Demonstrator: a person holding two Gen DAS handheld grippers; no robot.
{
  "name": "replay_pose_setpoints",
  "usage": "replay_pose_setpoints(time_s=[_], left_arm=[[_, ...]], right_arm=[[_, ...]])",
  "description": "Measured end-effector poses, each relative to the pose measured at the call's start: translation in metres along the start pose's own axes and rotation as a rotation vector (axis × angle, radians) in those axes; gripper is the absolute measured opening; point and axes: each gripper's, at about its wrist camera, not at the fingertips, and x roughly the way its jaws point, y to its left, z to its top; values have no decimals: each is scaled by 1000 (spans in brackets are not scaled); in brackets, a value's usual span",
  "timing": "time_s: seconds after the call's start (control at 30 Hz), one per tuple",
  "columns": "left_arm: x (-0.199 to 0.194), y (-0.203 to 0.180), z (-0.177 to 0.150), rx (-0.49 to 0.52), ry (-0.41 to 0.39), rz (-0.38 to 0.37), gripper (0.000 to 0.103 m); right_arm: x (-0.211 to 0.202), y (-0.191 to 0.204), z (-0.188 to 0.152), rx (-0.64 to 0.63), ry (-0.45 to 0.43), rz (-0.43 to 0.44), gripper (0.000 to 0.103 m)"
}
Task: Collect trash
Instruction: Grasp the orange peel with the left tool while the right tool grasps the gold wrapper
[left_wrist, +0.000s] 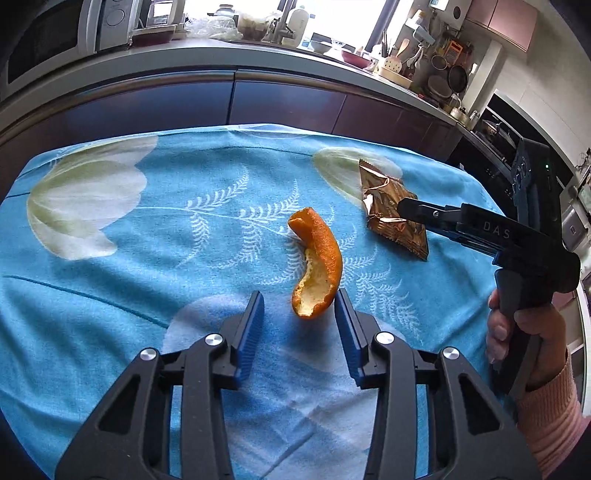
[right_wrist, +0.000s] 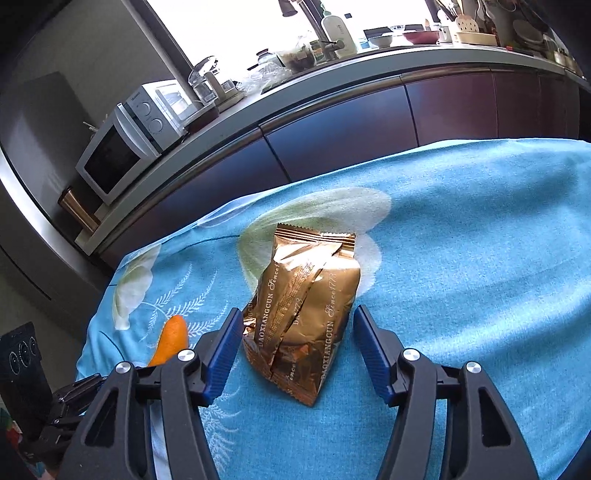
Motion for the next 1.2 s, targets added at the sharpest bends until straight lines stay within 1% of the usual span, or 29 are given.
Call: replay_pose_setpoints(time_s=[0.07, 0.1, 0.13, 0.17, 0.43, 0.57, 0.63, 0.8, 0.83, 0.9, 1.2], left_arm=[[3, -2, 1, 4, 3, -6, 33], [4, -3, 1, 5, 5, -10, 29], [5, -4, 1, 9, 6, -13, 25], [6, -5, 1, 13, 6, -12, 23], [4, -6, 1, 13, -11, -9, 19], [0, -5, -1, 15, -21, -11, 18], [-4, -4, -3, 18, -28, -7, 17], [-19, -4, -8, 43, -52, 18, 16], [-24, -4, -10, 48, -59, 24, 16], [-33, -3, -14, 57, -73, 29, 16], [-74, 5, -41, 93, -120, 78, 16]], right_arm=[[0, 1, -1, -7, -1, -5, 56], [0, 1, -1, -8, -1, -9, 54], [0, 1, -1, -7, -1, -9, 49], [0, 0, -1, -1, 0, -5, 48], [-3, 2, -4, -10, -6, 14, 36], [-9, 5, -8, -20, -16, 35, 34], [-13, 8, -9, -32, -21, 50, 27], [-22, 18, -15, -56, -33, 78, 26], [-24, 21, -16, -60, -36, 85, 25], [-28, 26, -19, -68, -42, 104, 24], [-40, 51, -34, -111, -40, 182, 24]])
